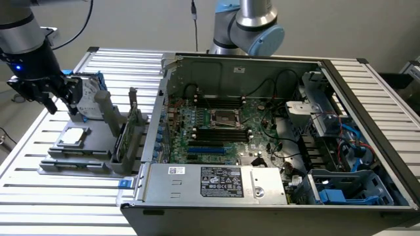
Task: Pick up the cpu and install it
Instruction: 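Pick up the cpu and move it towards the insertion slot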
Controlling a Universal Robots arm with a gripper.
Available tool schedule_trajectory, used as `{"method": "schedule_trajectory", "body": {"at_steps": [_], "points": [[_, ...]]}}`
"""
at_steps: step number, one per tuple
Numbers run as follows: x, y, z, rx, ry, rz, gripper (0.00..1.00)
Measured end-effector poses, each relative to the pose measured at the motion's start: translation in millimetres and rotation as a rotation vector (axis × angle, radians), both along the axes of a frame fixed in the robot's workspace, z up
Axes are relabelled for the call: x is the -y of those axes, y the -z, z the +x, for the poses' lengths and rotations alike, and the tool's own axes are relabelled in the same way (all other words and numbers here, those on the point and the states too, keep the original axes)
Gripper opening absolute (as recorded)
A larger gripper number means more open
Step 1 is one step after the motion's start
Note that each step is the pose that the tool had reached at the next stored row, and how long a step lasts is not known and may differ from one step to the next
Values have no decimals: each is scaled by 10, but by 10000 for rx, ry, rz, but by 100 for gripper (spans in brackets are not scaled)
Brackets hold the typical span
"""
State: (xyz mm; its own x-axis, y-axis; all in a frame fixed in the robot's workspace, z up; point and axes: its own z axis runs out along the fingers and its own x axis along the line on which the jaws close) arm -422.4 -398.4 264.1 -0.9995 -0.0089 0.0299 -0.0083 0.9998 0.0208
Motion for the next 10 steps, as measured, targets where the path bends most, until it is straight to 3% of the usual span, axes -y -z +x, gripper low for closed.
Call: {"method": "schedule_trajectory", "body": {"at_steps": [10], "points": [[38, 182, -10, 0, -41, 0, 54]]}}
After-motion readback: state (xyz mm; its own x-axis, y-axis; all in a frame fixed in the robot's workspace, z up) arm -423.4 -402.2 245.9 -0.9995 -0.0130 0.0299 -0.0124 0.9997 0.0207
